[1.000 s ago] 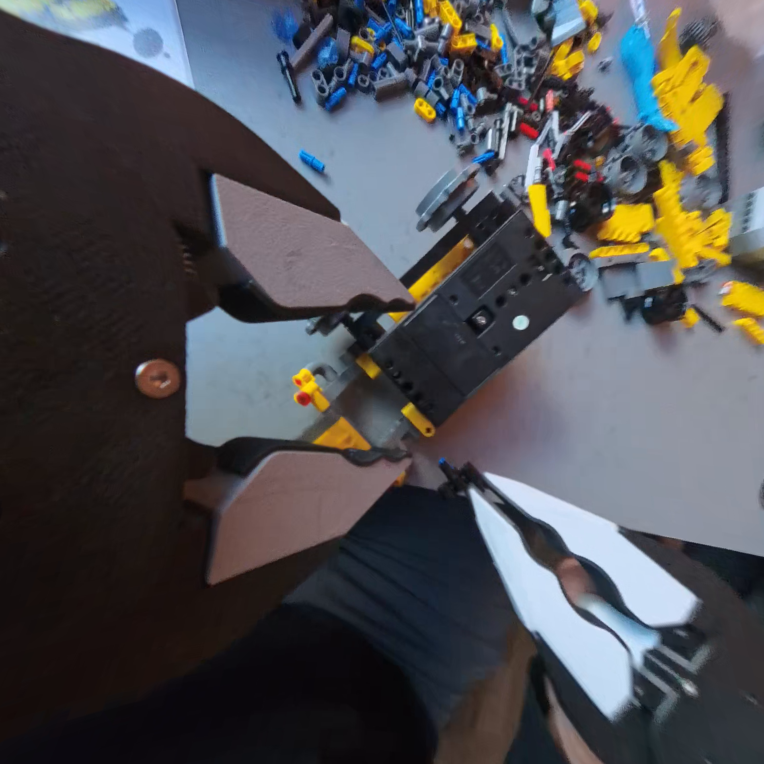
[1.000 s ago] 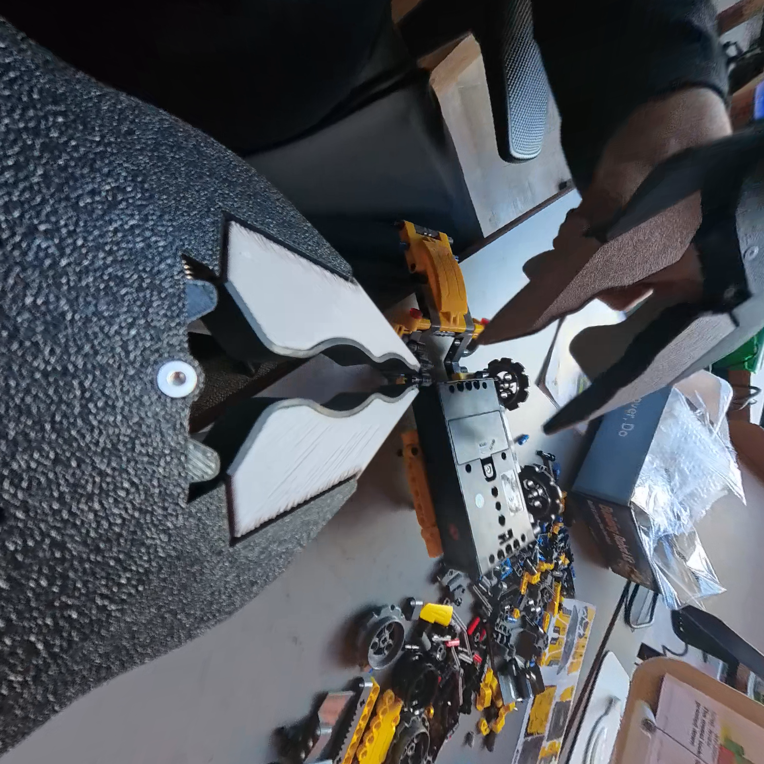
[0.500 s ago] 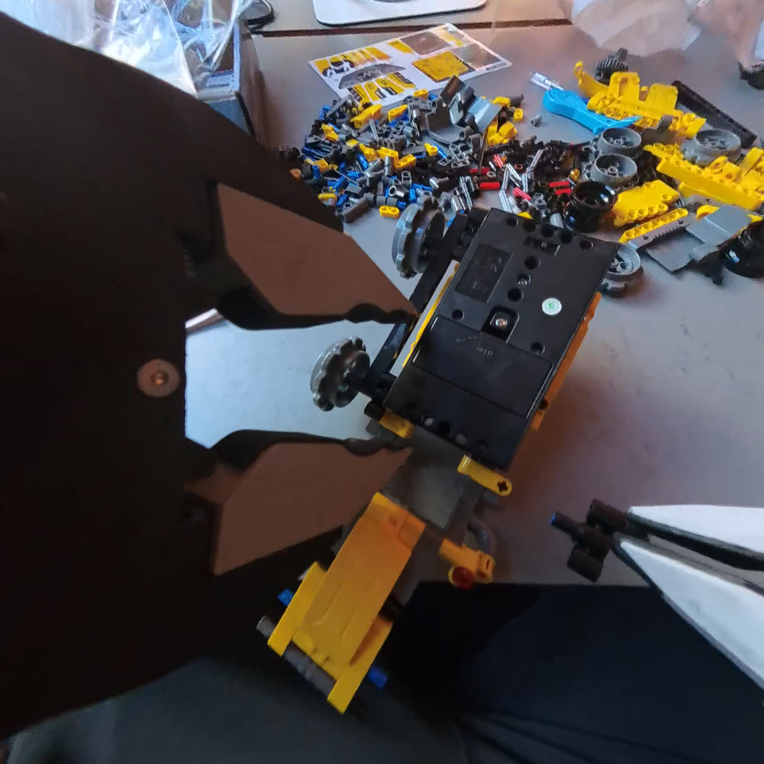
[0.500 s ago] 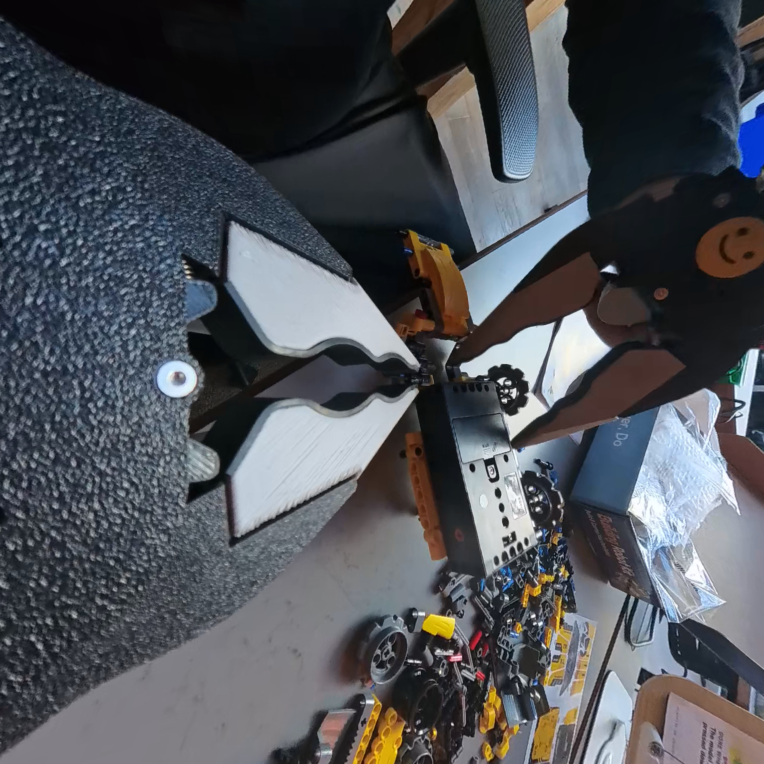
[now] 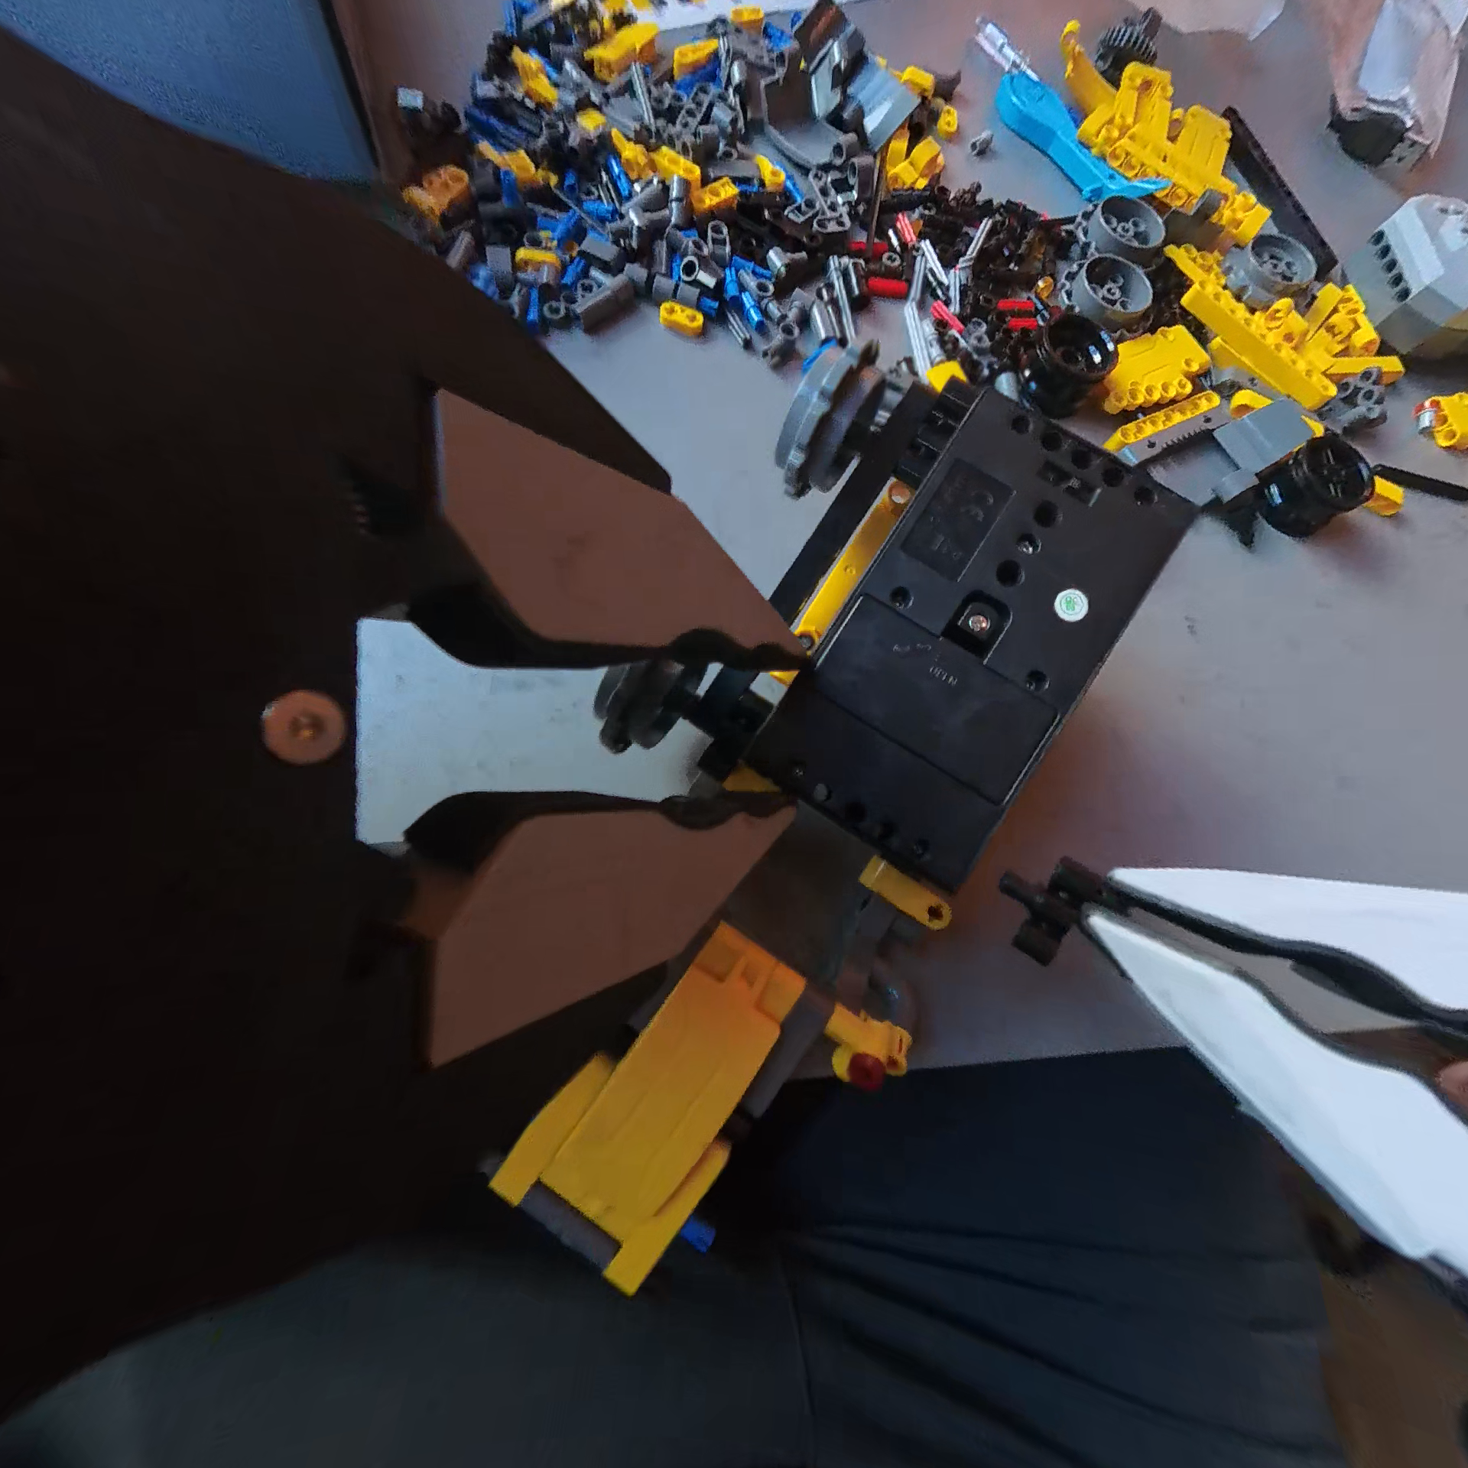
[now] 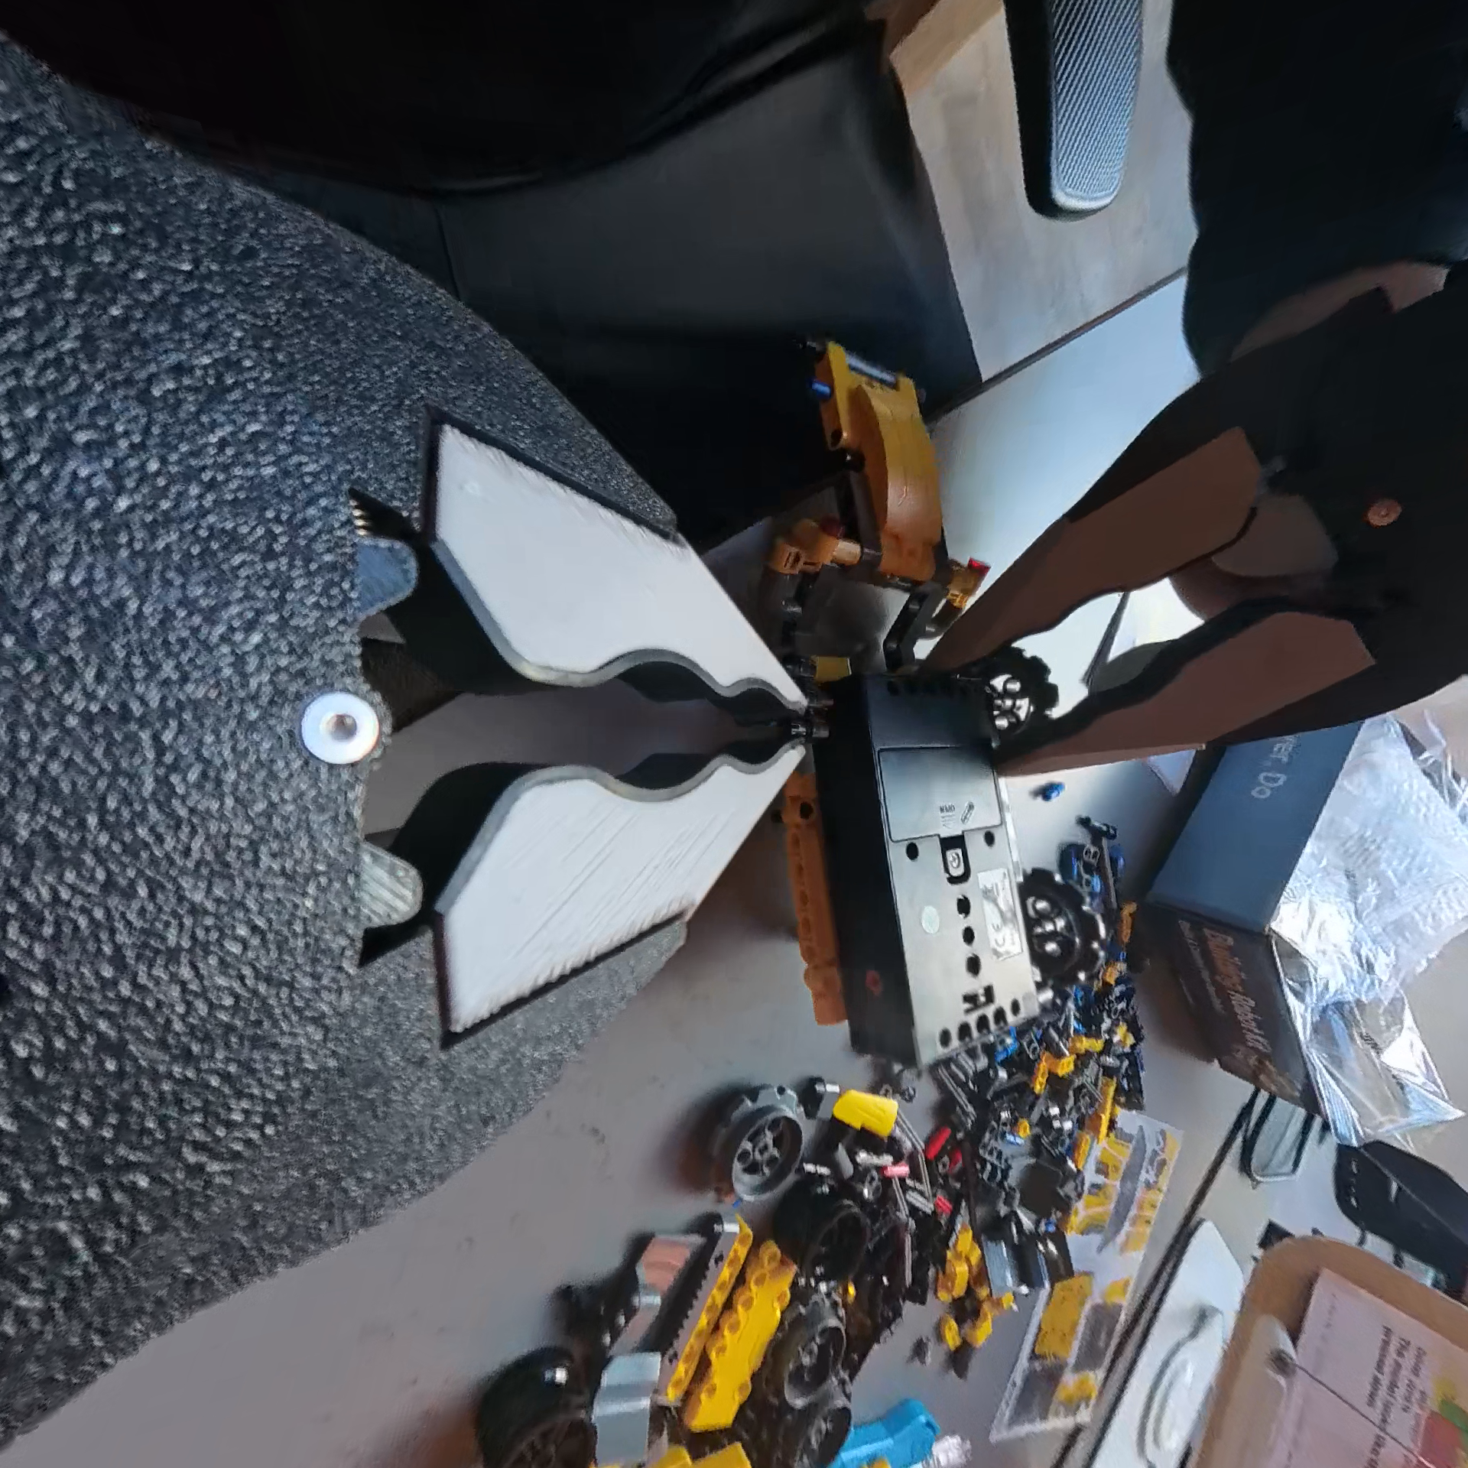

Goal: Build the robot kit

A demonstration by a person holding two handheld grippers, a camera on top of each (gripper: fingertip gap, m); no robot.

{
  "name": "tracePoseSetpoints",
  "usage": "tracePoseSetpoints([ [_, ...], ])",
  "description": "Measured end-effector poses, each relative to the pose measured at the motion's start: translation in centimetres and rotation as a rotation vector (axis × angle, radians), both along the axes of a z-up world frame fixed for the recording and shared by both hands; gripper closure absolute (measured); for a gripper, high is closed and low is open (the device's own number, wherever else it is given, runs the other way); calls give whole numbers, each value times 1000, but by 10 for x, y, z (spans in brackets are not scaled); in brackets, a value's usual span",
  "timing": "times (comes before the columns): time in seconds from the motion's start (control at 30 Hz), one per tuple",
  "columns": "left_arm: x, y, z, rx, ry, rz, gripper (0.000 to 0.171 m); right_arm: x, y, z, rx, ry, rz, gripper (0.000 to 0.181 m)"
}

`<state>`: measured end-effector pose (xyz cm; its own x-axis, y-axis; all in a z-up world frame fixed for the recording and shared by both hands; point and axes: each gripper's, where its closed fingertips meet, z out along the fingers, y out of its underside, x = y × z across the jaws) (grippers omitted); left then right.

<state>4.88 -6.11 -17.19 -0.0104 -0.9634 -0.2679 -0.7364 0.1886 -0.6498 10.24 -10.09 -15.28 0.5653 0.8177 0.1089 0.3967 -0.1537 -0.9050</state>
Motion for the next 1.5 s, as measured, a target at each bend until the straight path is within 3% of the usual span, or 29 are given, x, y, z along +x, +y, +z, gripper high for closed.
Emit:
tracePoseSetpoints([
  [0.3,-13,1,0,-249,-181,33,155,-15,7,4,60,8,-29,176],
  [0.63,-16,1,2,-336,-218,46,154,-26,13,12,-2,69,60,176],
  [0.8,-5,1,4,-374,-254,70,133,-30,14,12,-8,82,78,176],
  [1.0,-6,8,3,-365,-289,81,147,-32,13,10,35,75,47,176],
  [1.5,-6,13,4,-456,-310,117,151,-21,24,14,16,100,2,176],
])
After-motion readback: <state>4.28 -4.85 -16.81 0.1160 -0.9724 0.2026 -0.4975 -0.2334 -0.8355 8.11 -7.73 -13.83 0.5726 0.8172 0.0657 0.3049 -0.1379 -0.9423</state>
